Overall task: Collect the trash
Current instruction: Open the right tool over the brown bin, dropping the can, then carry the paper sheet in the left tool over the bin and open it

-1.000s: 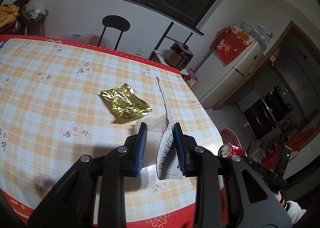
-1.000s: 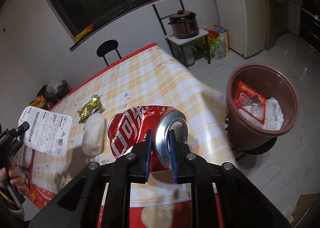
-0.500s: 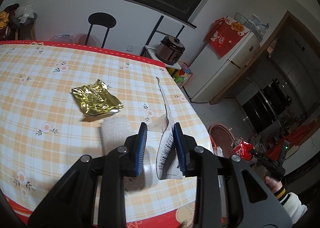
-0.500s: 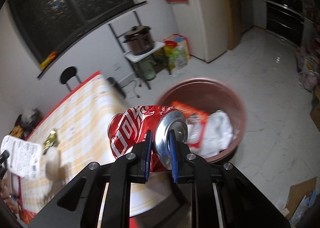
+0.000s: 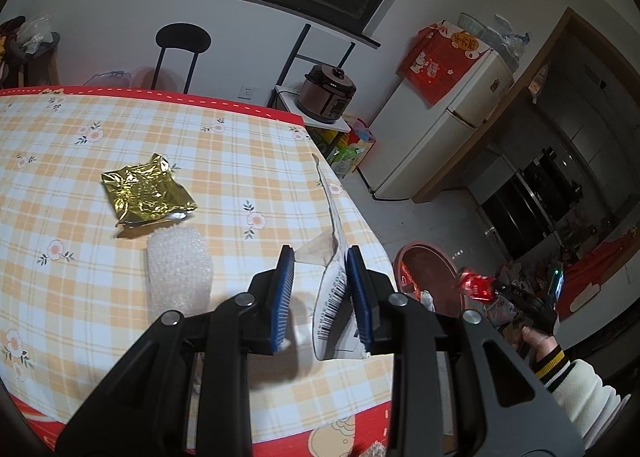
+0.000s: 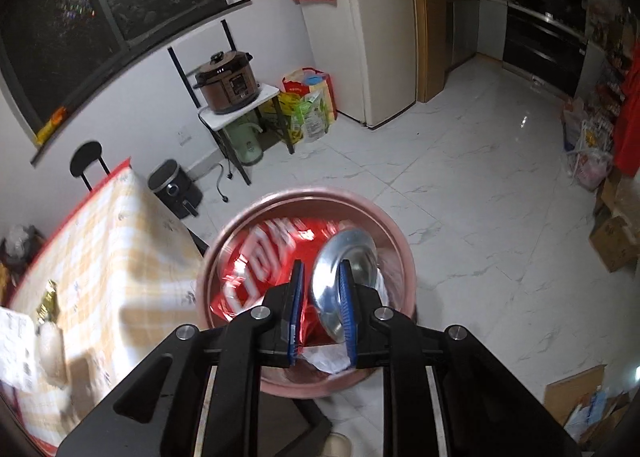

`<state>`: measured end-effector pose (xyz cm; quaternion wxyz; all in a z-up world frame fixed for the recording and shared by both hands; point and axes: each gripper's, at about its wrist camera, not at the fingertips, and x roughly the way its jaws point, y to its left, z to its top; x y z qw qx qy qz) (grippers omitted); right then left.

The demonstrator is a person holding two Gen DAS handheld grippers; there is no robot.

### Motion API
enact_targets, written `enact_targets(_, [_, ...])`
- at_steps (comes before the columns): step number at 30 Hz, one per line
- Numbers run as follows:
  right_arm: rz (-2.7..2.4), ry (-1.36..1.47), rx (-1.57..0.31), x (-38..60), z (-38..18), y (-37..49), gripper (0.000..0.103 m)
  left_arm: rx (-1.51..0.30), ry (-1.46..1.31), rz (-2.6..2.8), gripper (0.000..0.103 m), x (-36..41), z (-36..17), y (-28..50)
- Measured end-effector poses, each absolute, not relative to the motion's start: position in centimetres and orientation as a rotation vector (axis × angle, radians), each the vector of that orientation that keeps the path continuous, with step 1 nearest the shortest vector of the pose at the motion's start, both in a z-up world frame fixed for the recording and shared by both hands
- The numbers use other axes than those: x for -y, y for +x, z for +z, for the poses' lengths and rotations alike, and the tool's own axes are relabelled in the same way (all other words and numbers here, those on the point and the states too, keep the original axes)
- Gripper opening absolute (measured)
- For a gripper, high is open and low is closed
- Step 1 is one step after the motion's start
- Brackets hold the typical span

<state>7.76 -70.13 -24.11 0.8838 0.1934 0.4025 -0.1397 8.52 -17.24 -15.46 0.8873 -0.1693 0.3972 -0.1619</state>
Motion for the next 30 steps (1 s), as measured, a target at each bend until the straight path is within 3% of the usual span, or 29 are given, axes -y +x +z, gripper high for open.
enact_targets(2, [-0.288,0.390,-0.820,70.3,-23.6,7.9,0.039,-0.827,-0.346,-0.345,0.030,18.0,-15.4,8.6])
enact_targets(4, [-0.276,0.383,-0.802,70.2,-22.8,7.8,0.042,-0.827,-0.340,-0.356,0.030,18.6,-15.3,8.8])
enact_targets(7, [-0.264,0.364,-0.762,69.6,-21.1,7.0,0.062,-0.829,-0.326,-0.388,0.030,20.0,-15.1,9.1])
enact_targets(9, [-0.258,0.350,-0.739,69.1,-20.0,6.5,0.080,-0.831,-0.315,-0.412,0.030,21.2,-15.0,9.4])
enact_targets(12, [-0.242,0.328,-0.696,68.3,-18.0,5.1,0.095,-0.833,-0.301,-0.453,0.030,22.9,-14.8,10.0])
enact_targets(30, [-0.328,0.298,-0.615,69.0,-12.1,-2.4,0.098,-0.859,-0.186,-0.718,0.030,38.9,-15.7,13.8])
